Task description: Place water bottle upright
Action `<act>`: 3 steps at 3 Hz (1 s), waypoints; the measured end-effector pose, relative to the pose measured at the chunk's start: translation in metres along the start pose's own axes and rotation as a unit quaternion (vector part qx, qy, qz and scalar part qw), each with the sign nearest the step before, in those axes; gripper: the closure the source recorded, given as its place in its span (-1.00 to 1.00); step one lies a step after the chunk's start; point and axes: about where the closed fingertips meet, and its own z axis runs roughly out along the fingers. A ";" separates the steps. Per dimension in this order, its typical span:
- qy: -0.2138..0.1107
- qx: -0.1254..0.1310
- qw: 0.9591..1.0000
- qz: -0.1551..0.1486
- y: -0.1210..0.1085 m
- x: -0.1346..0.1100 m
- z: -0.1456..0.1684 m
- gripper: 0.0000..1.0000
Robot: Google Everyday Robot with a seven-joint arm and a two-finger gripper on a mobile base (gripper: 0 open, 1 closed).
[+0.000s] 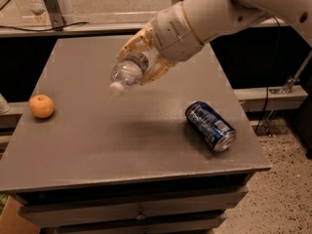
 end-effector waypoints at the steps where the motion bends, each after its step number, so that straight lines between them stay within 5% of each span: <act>1: 0.000 -0.002 1.000 -0.001 0.000 0.000 0.001 1.00; 2: -0.035 0.034 0.998 0.026 -0.001 0.002 0.002 1.00; 3: -0.142 0.136 0.970 0.140 0.016 0.011 0.018 1.00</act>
Offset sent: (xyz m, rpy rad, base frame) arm 0.0280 -0.0157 0.0096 0.5385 0.4011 0.0799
